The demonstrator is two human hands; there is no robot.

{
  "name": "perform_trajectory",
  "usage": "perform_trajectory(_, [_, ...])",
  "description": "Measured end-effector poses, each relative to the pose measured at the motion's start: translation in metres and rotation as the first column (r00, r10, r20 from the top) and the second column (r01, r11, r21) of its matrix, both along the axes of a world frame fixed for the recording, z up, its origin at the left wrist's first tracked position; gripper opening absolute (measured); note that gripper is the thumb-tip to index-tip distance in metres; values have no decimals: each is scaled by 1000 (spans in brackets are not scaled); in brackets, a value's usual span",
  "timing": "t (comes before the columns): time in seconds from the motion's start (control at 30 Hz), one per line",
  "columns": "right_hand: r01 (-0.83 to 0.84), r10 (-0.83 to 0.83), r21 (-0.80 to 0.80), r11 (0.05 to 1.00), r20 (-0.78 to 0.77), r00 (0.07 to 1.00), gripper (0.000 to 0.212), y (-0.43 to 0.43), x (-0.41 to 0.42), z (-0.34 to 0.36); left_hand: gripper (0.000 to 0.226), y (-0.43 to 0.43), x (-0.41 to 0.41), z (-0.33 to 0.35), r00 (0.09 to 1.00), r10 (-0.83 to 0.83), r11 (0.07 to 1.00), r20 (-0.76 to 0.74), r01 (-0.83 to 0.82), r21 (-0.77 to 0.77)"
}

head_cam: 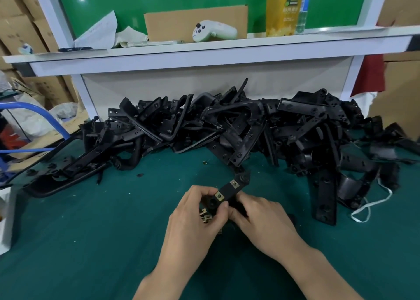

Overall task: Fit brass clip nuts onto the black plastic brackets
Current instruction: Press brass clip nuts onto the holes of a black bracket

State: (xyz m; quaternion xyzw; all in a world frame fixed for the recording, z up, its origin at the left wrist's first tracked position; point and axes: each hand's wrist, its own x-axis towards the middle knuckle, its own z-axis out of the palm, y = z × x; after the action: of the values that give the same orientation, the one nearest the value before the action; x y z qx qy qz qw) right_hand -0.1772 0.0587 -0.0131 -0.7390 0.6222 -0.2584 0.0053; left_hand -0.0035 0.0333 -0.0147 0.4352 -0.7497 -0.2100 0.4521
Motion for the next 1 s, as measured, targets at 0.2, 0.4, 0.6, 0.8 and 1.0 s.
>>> perform_trajectory(0.2, [4, -4, -10, 1000, -1, 1000, 78, 0, 0, -4, 20, -2, 3, -1, 1000, -10, 999, -11, 10, 38])
perform_trajectory(0.4, [30, -39, 39, 999, 239, 970, 61, 13, -1, 6, 26, 9, 2, 5, 997, -34, 999, -75, 36, 30])
perform_trajectory(0.6, [-95, 25, 60, 994, 708, 706, 60, 41, 0, 31, 21, 22, 3, 33, 987, -94, 991, -132, 106, 85])
perform_trajectory(0.8, [-111, 123, -70, 991, 793, 597, 24, 74, -2, 69, 30, 33, 9, 67, 983, -162, 982, -87, 169, 78])
perform_trajectory(1.0, [-130, 203, -161, 978, 865, 459, 14, 87, 7, 94, 25, 49, 16, 96, 976, -174, 983, -130, 179, 30])
